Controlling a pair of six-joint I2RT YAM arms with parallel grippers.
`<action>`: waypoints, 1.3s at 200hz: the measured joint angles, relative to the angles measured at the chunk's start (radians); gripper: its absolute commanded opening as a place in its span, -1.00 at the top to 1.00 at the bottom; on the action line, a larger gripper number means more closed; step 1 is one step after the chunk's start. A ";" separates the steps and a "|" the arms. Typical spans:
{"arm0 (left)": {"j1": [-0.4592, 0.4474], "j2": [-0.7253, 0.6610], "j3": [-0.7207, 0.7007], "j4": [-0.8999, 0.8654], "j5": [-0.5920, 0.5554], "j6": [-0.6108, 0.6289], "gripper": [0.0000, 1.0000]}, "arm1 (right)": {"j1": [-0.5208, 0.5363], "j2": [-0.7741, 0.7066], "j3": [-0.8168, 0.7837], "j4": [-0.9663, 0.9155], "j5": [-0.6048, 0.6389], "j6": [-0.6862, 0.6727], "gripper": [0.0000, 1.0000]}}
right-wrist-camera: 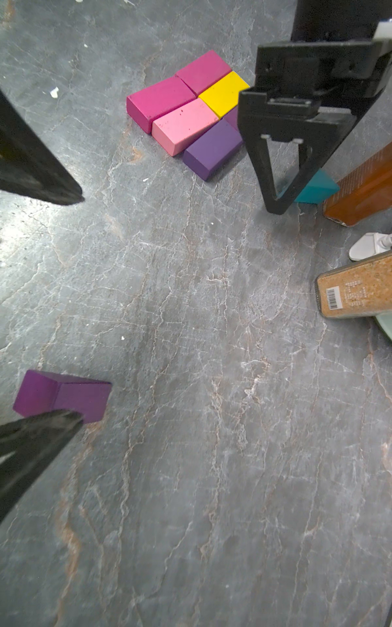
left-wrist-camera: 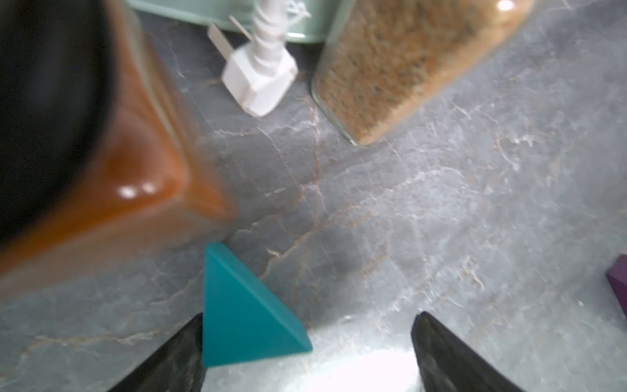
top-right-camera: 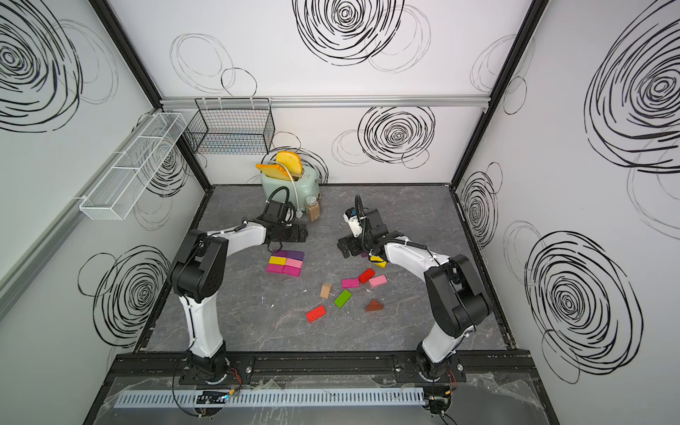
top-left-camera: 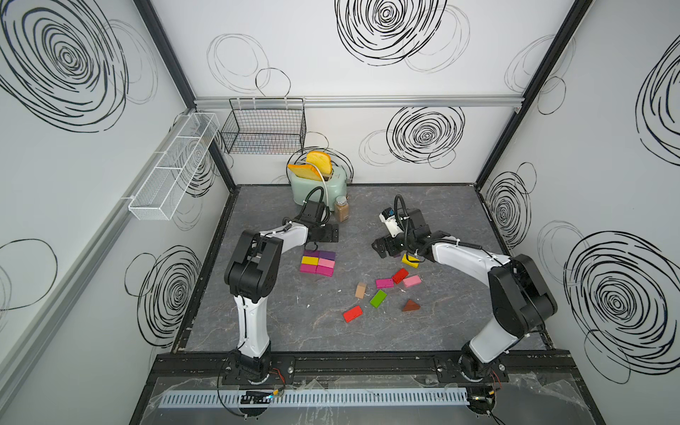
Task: Assemble a piece of candy with building blocks
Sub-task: Adjust the building block at the center of the board, then assemble the building block at the center of the board.
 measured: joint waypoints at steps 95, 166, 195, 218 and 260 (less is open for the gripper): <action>-0.040 -0.013 0.134 -0.169 -0.187 -0.014 -0.65 | -0.001 0.000 0.000 0.001 0.000 0.000 -0.95; -0.006 0.118 0.254 -0.221 -0.225 -0.114 -0.41 | -0.001 0.000 0.000 0.004 -0.005 0.000 -0.94; -0.007 0.151 0.281 -0.240 -0.225 -0.134 -0.26 | -0.001 0.000 0.000 0.008 -0.008 0.000 -0.93; -0.008 0.151 0.281 -0.241 -0.225 -0.143 -0.11 | -0.001 0.000 0.000 0.008 -0.013 0.000 -0.93; -0.009 0.151 0.280 -0.239 -0.218 -0.166 -0.01 | -0.002 0.000 0.000 0.008 -0.016 0.000 -0.93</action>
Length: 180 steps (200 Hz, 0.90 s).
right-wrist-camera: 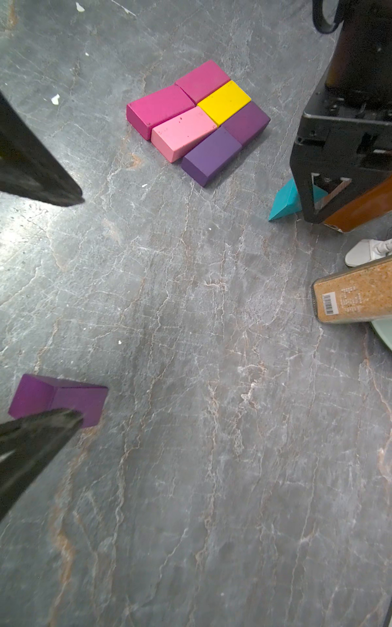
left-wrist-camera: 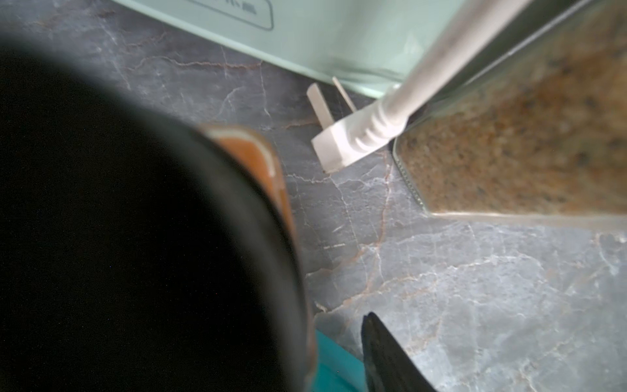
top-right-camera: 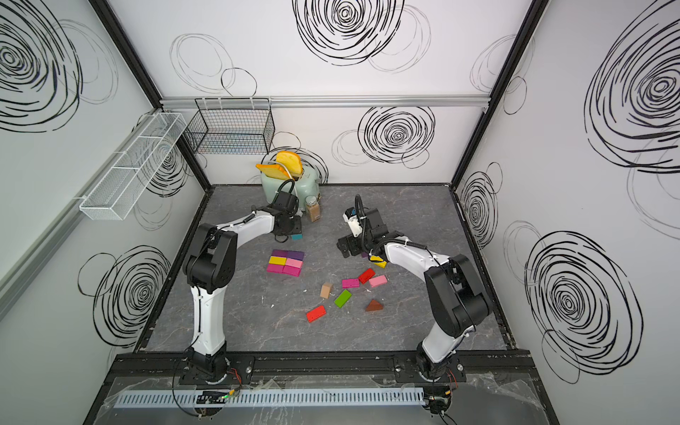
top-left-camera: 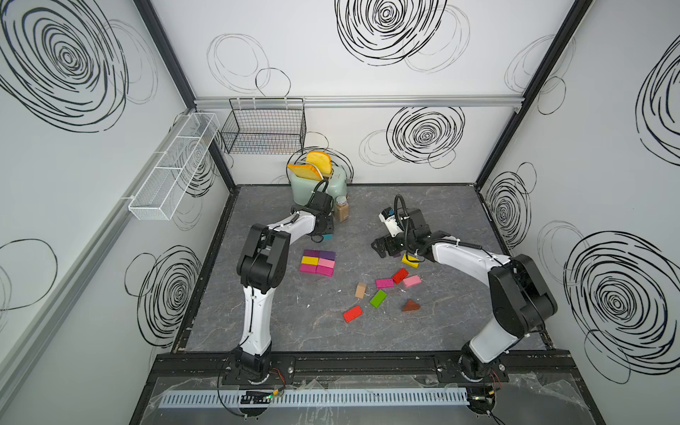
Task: Assemble a piece of candy with building blocks
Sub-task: Assemble the building block at the center of the board.
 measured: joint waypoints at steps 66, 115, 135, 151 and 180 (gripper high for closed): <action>0.000 -0.007 -0.021 0.029 0.007 -0.023 0.11 | -0.003 0.000 0.000 0.000 -0.002 0.000 -0.92; 0.001 -0.042 -0.076 0.052 0.016 -0.027 0.14 | -0.004 0.000 -0.001 0.001 -0.003 0.000 -0.92; 0.002 -0.060 -0.105 0.061 0.018 -0.030 0.14 | -0.005 0.000 -0.002 0.001 -0.003 0.000 -0.92; 0.003 -0.069 -0.117 0.063 0.021 -0.032 0.15 | -0.005 0.000 -0.002 0.003 -0.003 0.000 -0.92; 0.003 -0.081 -0.135 0.070 0.028 -0.042 0.21 | -0.005 0.000 -0.002 0.004 -0.003 0.000 -0.92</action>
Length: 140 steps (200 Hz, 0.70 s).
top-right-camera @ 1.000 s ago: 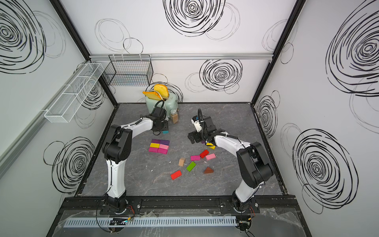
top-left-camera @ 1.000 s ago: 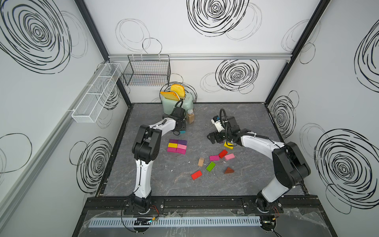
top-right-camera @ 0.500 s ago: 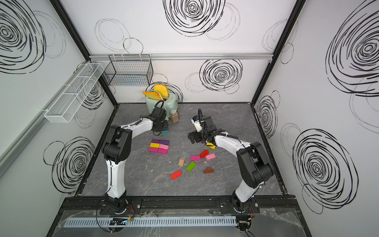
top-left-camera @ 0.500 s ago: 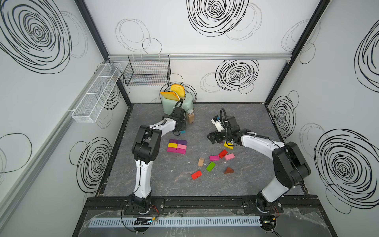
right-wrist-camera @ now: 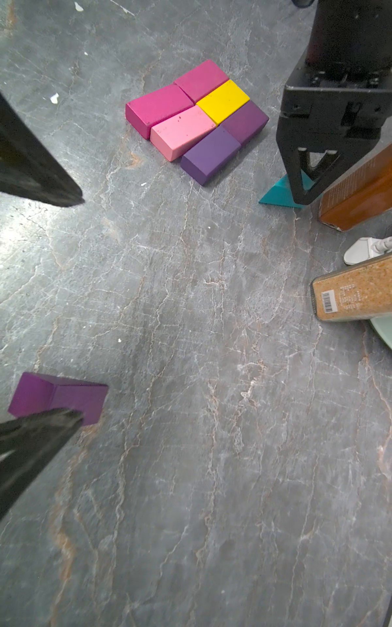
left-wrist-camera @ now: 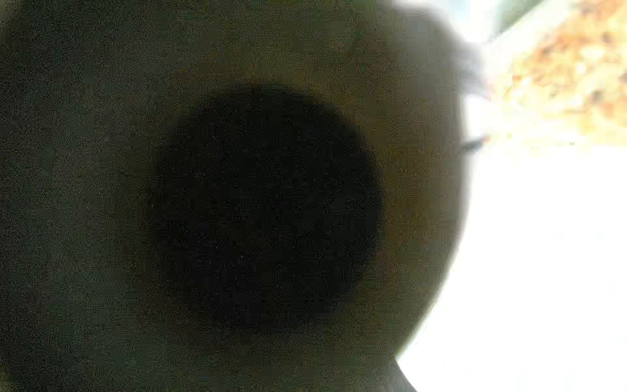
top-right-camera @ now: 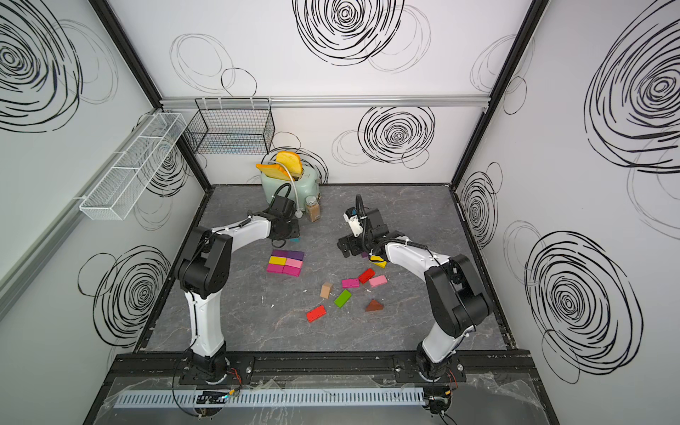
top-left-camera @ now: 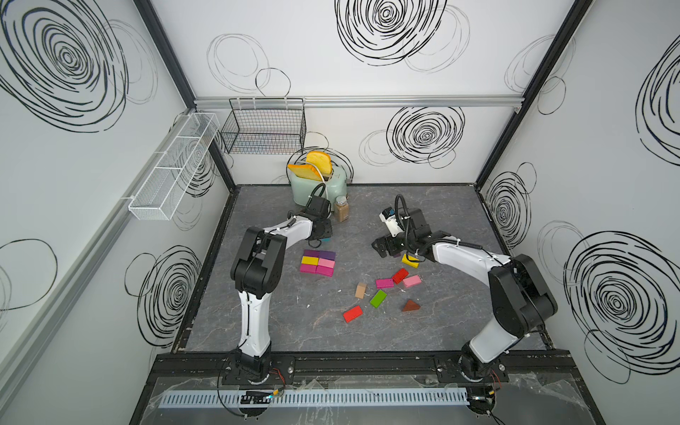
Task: Assemble a piece of candy with building blocks
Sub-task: Assemble the building block at the center of the board.
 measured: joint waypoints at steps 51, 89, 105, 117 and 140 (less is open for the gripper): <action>0.000 -0.022 -0.035 0.025 0.032 -0.020 0.26 | 0.000 0.000 0.000 0.003 -0.002 0.000 -0.92; 0.000 -0.045 -0.071 0.045 0.053 -0.034 0.28 | 0.000 0.000 0.000 0.003 -0.002 0.000 -0.92; 0.000 -0.063 -0.097 0.051 0.062 -0.039 0.29 | 0.000 0.000 0.000 0.003 -0.002 0.000 -0.92; 0.000 -0.080 -0.121 0.056 0.066 -0.044 0.29 | 0.000 0.000 -0.001 0.003 -0.003 0.000 -0.92; 0.000 -0.106 -0.164 0.059 0.078 -0.057 0.29 | 0.000 0.000 -0.001 0.003 -0.004 0.003 -0.92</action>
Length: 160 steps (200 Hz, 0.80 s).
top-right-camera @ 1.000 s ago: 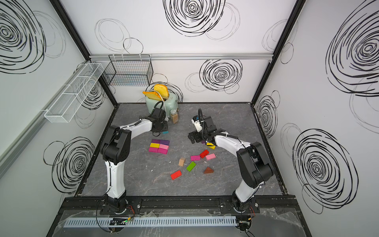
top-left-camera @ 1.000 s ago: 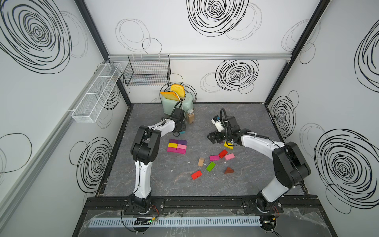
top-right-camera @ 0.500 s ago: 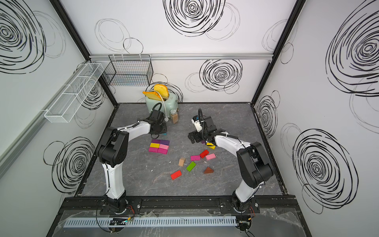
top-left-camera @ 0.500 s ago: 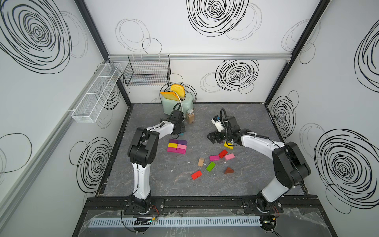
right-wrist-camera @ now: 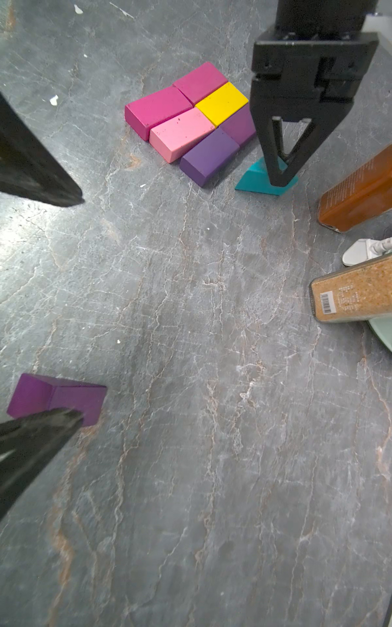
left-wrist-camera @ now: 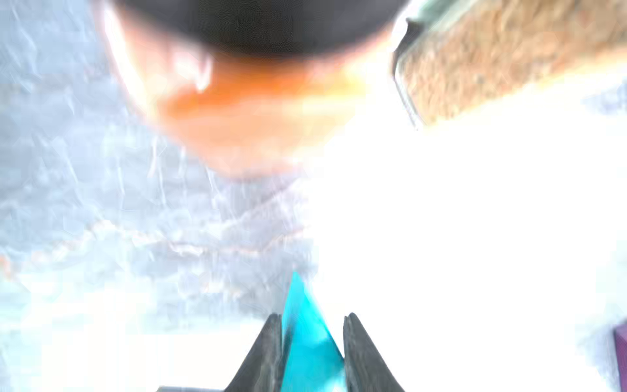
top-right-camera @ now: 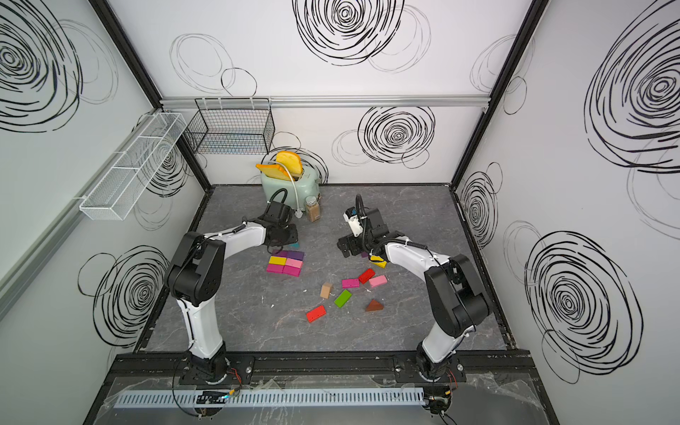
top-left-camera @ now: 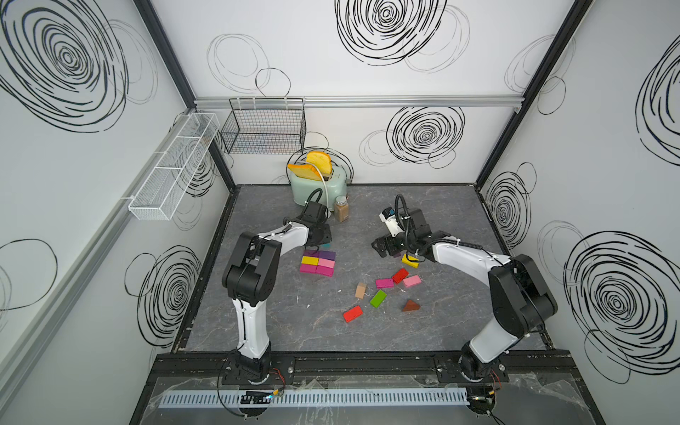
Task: Assemble a piece of candy with building blocks
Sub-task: Assemble the building block at the center of the board.
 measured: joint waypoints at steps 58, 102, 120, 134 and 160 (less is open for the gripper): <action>0.000 -0.017 -0.065 0.034 0.027 -0.065 0.25 | 0.000 -0.003 -0.001 0.000 -0.002 0.000 -0.92; 0.004 -0.017 -0.066 0.040 0.038 -0.098 0.11 | 0.000 -0.003 -0.002 0.000 -0.002 0.000 -0.92; 0.008 -0.017 -0.066 0.041 0.041 -0.099 0.01 | 0.000 -0.003 -0.006 0.002 -0.002 0.000 -0.92; 0.011 -0.017 -0.063 0.037 0.039 -0.083 -0.09 | 0.000 -0.003 -0.008 0.003 -0.002 0.000 -0.92; 0.013 -0.017 -0.016 -0.010 0.022 -0.018 -0.42 | 0.000 -0.004 -0.010 0.004 -0.002 0.000 -0.92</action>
